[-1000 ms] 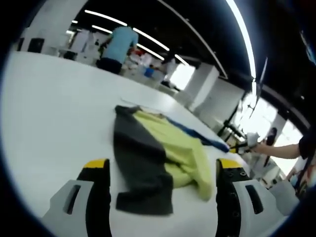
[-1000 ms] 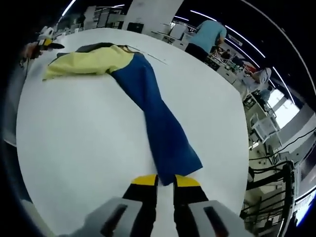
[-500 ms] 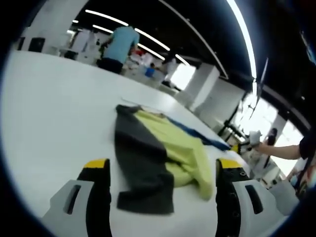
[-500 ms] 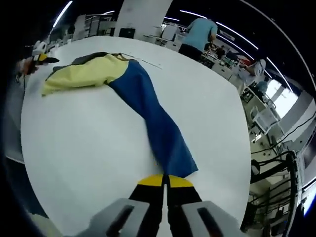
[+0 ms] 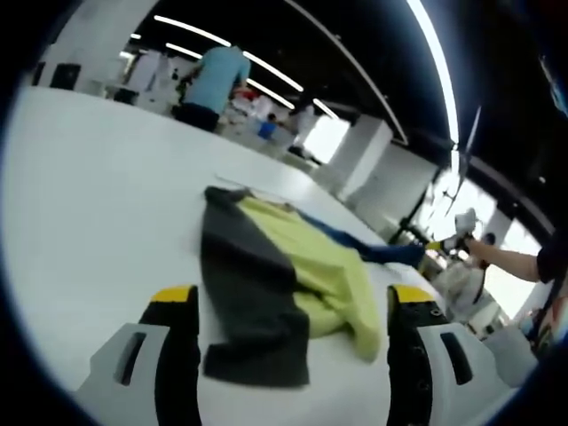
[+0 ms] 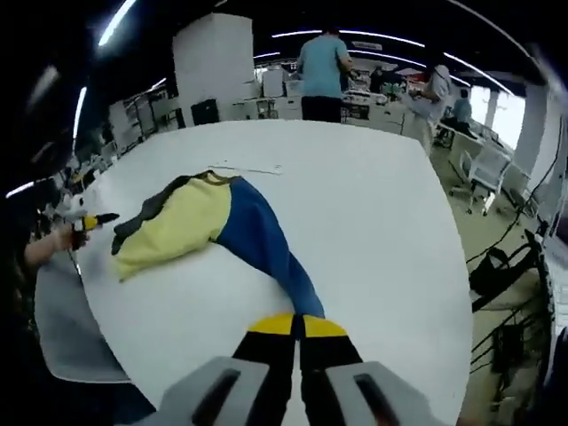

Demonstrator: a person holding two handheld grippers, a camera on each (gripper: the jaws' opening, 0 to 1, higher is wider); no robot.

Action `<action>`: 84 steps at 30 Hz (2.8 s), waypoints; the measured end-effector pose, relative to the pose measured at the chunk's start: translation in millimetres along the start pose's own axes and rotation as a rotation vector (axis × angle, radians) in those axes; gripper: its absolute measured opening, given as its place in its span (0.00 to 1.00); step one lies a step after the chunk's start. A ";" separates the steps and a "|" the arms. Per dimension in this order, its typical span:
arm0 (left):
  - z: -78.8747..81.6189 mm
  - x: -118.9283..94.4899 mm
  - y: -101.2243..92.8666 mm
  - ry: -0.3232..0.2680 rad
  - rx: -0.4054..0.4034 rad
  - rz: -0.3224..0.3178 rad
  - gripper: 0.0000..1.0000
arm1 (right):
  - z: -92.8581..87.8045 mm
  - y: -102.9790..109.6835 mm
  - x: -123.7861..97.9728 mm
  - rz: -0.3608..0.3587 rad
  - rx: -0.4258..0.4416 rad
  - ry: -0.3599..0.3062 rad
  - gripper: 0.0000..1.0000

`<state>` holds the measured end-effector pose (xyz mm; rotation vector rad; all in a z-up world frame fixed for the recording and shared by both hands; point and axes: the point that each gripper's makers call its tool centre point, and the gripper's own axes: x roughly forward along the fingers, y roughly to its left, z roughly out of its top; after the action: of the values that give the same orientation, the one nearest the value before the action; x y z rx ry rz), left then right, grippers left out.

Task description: Fold the garment on the visible template until the final outline fits inside the template.

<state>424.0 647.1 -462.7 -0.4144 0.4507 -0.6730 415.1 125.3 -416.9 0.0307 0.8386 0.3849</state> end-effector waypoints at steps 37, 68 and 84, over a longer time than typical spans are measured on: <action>-9.2 4.3 10.1 0.056 -0.007 0.062 0.83 | -46.1 -151.2 73.3 -0.216 0.294 0.290 0.00; -7.6 4.0 14.6 0.048 -0.013 0.073 0.83 | -36.6 -147.7 68.0 -0.234 0.195 0.015 0.27; -2.4 6.8 7.2 0.046 -0.006 0.039 0.84 | -3.2 -63.1 47.6 -0.028 -0.051 -0.301 1.00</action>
<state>431.0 647.1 -470.2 -0.3956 0.5037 -0.6447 461.7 82.6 -464.5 0.0283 0.5317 0.3645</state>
